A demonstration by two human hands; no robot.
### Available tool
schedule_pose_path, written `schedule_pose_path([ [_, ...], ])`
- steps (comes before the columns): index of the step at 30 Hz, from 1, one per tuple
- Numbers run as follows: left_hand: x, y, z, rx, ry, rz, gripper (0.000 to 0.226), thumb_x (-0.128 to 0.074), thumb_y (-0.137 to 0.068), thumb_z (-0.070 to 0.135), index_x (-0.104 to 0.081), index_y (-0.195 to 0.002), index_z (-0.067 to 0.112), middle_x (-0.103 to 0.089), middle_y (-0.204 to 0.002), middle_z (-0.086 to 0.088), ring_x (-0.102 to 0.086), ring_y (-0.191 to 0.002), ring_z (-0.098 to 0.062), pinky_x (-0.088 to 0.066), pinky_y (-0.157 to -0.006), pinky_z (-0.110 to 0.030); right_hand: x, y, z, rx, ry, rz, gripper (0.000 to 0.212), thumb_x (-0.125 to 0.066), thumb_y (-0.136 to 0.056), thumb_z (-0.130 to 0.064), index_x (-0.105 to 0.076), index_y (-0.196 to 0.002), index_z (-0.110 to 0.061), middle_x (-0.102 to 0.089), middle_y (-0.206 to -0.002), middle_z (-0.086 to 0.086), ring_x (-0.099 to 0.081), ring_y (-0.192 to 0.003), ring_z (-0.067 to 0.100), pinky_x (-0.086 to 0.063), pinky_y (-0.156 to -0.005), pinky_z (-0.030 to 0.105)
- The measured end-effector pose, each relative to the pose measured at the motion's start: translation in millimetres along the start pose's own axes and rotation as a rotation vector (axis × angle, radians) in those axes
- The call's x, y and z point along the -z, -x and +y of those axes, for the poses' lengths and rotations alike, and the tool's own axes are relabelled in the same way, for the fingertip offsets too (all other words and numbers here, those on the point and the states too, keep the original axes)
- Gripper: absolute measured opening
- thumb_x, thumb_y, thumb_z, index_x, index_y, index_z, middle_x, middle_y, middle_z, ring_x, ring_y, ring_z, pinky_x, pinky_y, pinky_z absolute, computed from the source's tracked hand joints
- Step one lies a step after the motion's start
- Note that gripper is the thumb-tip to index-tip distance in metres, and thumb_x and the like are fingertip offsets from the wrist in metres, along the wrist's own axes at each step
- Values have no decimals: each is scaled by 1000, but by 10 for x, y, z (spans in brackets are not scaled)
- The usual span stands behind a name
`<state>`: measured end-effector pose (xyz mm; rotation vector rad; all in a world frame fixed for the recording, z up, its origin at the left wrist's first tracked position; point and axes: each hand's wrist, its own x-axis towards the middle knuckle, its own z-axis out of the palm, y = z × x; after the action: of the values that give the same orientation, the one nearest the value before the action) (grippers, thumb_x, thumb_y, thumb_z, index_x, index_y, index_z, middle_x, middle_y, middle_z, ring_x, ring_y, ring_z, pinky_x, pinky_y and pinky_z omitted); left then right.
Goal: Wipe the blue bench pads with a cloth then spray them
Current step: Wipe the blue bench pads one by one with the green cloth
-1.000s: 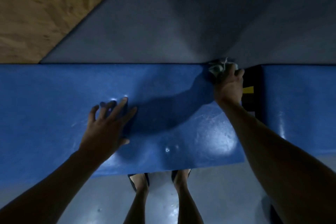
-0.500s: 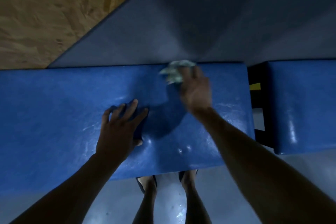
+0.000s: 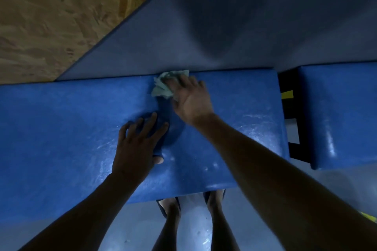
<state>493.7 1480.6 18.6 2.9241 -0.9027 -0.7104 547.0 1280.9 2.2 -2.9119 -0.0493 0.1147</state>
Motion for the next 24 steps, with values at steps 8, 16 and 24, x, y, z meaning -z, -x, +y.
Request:
schedule_pose_path([
  [8,-18,8,39,-10,12,98,102,-88,-47,52,-50,-139,33,-40,-154,-2,-46,-126,-36,-34,-103,-52,233,713,1212,-829,92,71,50,-55,-84,-26,-50,-133,-21,-51,-131,15,-45,-114,38,-35,-89,45],
  [16,-50,16,28,-45,12,147,85,-86,-43,47,-60,-122,28,-58,-132,-1,-50,-118,-36,-38,-95,-51,-175,524,-283,30,-16,18,54,-55,-76,-30,-58,-130,-25,-58,-116,7,-50,-95,31,-36,-75,40],
  [24,-106,38,7,-36,34,156,96,-85,-54,50,-49,-141,33,-38,-156,-1,-44,-129,-36,-33,-103,-52,106,996,1194,-634,96,140,52,-52,-79,-31,-52,-130,-18,-54,-117,19,-52,-101,40,-38,-82,46],
])
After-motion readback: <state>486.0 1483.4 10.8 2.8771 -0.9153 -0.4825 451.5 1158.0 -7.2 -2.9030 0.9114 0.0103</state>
